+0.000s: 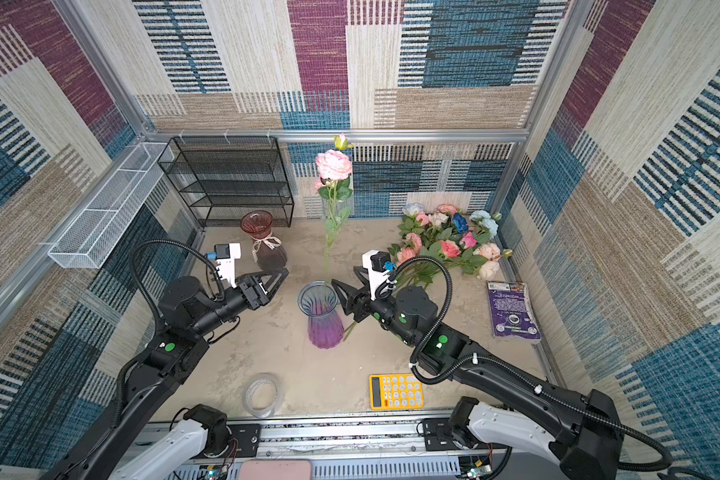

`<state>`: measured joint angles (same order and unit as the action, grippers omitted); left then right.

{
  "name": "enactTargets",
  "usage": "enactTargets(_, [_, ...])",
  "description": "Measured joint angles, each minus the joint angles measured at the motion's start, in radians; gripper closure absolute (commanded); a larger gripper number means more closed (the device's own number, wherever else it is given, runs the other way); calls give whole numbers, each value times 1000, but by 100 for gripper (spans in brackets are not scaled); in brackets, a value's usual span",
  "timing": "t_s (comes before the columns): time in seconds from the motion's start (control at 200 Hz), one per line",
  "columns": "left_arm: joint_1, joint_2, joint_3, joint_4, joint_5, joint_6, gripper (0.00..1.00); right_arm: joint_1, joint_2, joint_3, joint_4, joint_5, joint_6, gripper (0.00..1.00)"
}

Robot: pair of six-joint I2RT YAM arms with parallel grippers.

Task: Arrange the flowers into the vase
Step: 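Lower the rose stem into the purple-blue vase and open the right gripper, then move the right gripper back to the flower pile and grasp pink rose stems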

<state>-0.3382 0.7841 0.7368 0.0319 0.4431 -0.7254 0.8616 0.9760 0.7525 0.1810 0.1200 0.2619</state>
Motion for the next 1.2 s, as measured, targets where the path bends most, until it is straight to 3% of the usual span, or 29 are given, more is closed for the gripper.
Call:
enactTargets(0.225, [0,-99,-117,-98,-77,20,27,-205,-47,-102,-75,-27,142,32])
enactTargets(0.396, [0,-110,-191,-118,-97,12,27,-414,174,-80,-109,-185,257,38])
enactTargets(0.526, [0,-121,-224,-120,-97,-10,28,-438,377,8,-142,-295,301,47])
enactTargets(0.681, [0,-129,-239,-126,-97,-31,28,-440,566,97,-146,-344,374,58])
enactTargets(0.861, [0,-143,-250,-130,-97,-34,28,-442,701,185,-168,-318,450,63])
enactTargets(1.197, [0,-161,-264,-134,-104,-34,28,-442,785,222,-248,-230,508,66])
